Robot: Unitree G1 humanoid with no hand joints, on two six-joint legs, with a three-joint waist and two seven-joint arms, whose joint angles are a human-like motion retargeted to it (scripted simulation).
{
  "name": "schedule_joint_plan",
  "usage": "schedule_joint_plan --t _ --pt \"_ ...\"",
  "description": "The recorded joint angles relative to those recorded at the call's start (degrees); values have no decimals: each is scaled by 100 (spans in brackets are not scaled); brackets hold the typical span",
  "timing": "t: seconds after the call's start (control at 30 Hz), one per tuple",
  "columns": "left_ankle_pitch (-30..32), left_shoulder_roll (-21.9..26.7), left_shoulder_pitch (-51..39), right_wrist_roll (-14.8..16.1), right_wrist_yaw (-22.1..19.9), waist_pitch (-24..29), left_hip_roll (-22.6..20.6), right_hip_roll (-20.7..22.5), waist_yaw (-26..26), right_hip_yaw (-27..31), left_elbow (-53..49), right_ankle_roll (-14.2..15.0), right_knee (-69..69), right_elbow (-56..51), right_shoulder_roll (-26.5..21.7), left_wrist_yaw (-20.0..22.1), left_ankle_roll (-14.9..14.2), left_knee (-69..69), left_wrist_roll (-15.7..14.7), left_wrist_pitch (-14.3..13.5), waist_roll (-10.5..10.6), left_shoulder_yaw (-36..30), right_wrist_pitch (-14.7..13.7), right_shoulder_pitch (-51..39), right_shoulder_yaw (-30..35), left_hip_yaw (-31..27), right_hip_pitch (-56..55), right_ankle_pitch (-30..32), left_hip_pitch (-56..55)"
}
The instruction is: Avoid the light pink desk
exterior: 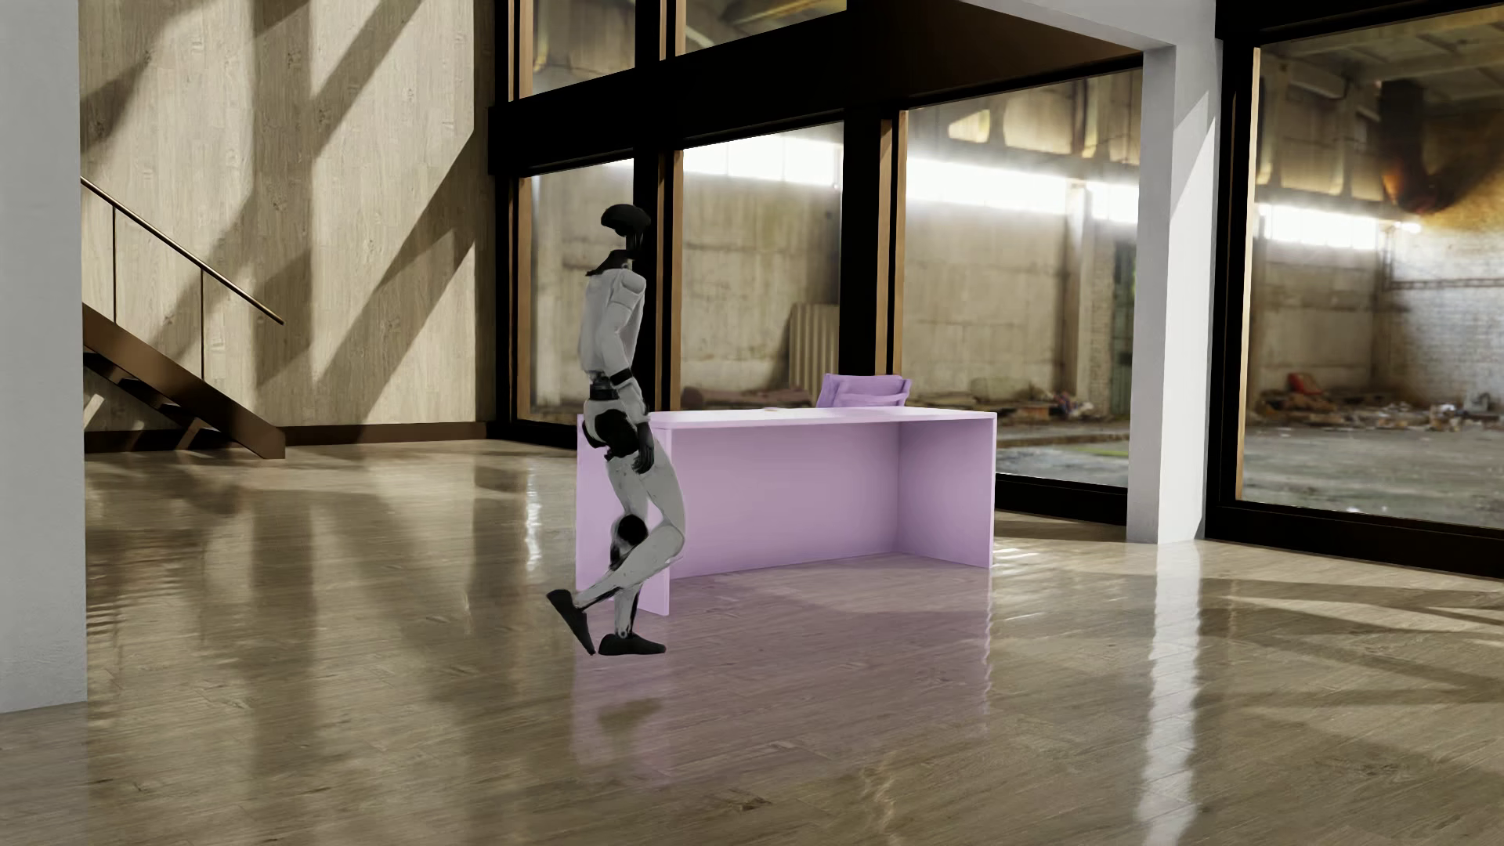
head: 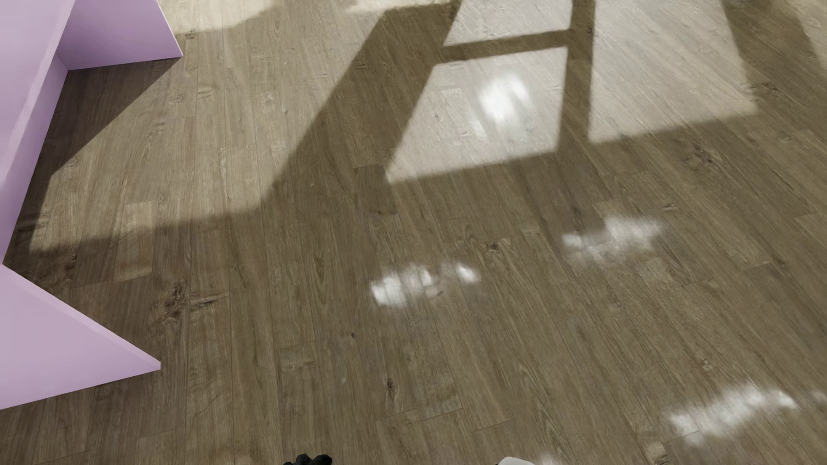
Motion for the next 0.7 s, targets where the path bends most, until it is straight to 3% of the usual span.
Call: schedule_joint_plan --t 0.03,0.1,0.13,0.17,0.2,0.23,0.27,0.3,0.33,0.37,0.4,0.43,0.47,0.53,0.57,0.63,0.7 --pt "-144 -94 -243 58 60 -22 -119 -57 -96 79 -302 -94 -311 -14 128 -47 -33 -127 -137 -396 3 -313 -112 240 -44 -285 -462 -37 322" --pt "-514 -72 -523 238 28 -57 -297 -221 -303 -56 -1485 -250 -1775 -128 310 -153 -100 -229 -755 -1571 -23 -1178 -371 630 -124 -842 -1060 -67 877" --pt "-731 10 -567 321 -39 -63 -338 -236 -382 -331 -2319 -312 -2985 -148 393 -180 -138 -252 -1275 -2071 -57 -1598 -451 778 -149 -1069 -1130 9 1147" --pt "-911 83 -585 319 -108 -71 -348 -21 -436 -484 -3232 -67 -4491 -139 437 -177 -167 -333 -1992 -2518 -87 -1992 -487 879 -123 -1249 -1073 46 1426" --pt "-1075 135 -594 307 -84 -83 -308 392 -462 -414 -4120 113 -6046 -99 461 -204 -195 -454 -2999 -2823 -100 -2395 -487 957 -77 -1372 -935 59 1734" --pt "-1226 215 -691 213 -51 -87 -249 725 -456 -449 -4966 549 -7009 -54 435 -197 -228 -477 -4001 -2990 -98 -2808 -480 997 12 -1401 -866 -45 2019" --pt "-1303 307 -855 77 1 -83 -184 946 -442 -609 -5731 622 -7151 5 385 -156 -293 -294 -4827 -3049 -86 -3144 -463 995 103 -1346 -858 -132 2217" --pt "-1172 381 -1071 5 29 -76 -110 1146 -446 -455 -6369 258 -6742 47 377 -184 -359 23 -5446 -3023 -53 -3396 -409 967 93 -1276 -866 162 2408" --pt "-853 441 -1301 -65 -75 -74 -16 1346 -468 -131 -6851 -94 -6315 52 408 -232 -433 344 -5863 -2902 0 -3544 -291 936 14 -1244 -855 654 2561" --pt "-270 477 -1531 -71 -263 -66 103 1315 -484 -204 -7185 -218 -5821 15 485 -262 -526 1053 -6154 -2753 66 -3650 -181 932 -121 -1174 -739 990 2528" --pt "341 493 -1772 6 -482 -42 272 1215 -515 -364 -7382 -271 -5095 -56 579 -242 -967 2259 -6356 -2629 145 -3739 -114 935 -283 -1111 -766 553 2175" --pt "1034 469 -1938 158 -694 -25 506 1107 -549 -499 -7495 -243 -4571 -145 639 -176 -1764 3585 -6574 -2540 221 -3848 -113 921 -447 -1014 -654 5 1661" --pt "1485 473 -2059 310 -822 -15 857 1070 -558 -655 -7575 -203 -4388 -190 650 -108 -1820 4631 -6799 -2471 297 -3952 -94 845 -553 -890 -373 -396 1113" --pt "953 549 -2088 474 -889 -5 1613 1174 -482 -781 -7709 -127 -4598 -199 483 10 -1398 5659 -6814 -2514 421 -3990 -66 479 -597 -538 397 -836 64" --pt "908 600 -1975 434 -852 -10 1956 1277 -408 -763 -7779 -87 -4811 -187 349 36 -1354 5684 -6804 -2515 467 -3993 -31 239 -523 -316 784 -972 -391" --pt "830 726 -1757 366 -835 -30 2299 1486 -238 -621 -7955 -13 -5229 -259 98 -27 -1255 4874 -6679 -2541 523 -3906 -98 -289 -282 61 1484 -1240 -1141" --pt "743 794 -1610 447 -803 -47 2311 1622 -95 -501 -8082 72 -5600 -397 -151 -160 -1216 3025 -6502 -2535 554 -3784 -260 -807 -18 318 2161 -1552 -1557"
